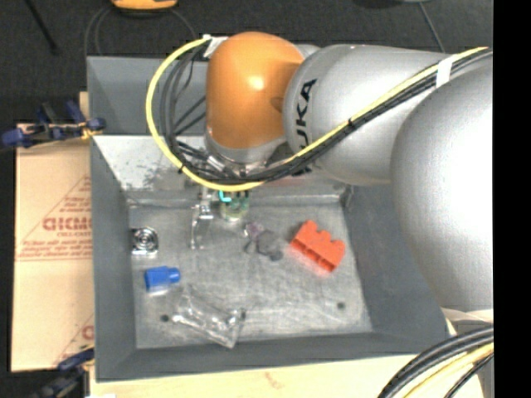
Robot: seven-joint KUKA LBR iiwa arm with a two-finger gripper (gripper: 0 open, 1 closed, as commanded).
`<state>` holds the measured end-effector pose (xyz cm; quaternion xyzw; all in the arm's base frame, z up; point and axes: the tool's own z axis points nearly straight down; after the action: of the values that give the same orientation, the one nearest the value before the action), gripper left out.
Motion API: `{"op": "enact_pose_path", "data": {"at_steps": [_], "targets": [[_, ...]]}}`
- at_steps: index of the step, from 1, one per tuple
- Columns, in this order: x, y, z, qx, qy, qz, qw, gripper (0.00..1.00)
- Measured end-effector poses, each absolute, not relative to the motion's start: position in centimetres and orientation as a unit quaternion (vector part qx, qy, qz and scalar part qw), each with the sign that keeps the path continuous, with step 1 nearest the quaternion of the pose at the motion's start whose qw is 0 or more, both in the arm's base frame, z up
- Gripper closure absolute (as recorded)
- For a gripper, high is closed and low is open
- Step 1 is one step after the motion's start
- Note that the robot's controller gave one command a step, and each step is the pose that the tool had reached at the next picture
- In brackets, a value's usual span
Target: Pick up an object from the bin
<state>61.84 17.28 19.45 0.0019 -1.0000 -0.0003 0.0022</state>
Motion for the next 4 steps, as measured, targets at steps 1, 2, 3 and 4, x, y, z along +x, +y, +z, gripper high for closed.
{"op": "enact_pose_path", "data": {"at_steps": [1,2,3,4], "targets": [[65.0,11.0,11.3,0.019,-1.0,0.002,0.001,0.0],[60.9,5.0,7.5,0.149,-0.989,-0.001,-0.007,0.0],[63.1,-0.2,7.5,0.143,-0.99,0.0,-0.007,0.0],[63.1,0.0,7.7,0.142,-0.99,0.0,-0.007,1.0]]}}
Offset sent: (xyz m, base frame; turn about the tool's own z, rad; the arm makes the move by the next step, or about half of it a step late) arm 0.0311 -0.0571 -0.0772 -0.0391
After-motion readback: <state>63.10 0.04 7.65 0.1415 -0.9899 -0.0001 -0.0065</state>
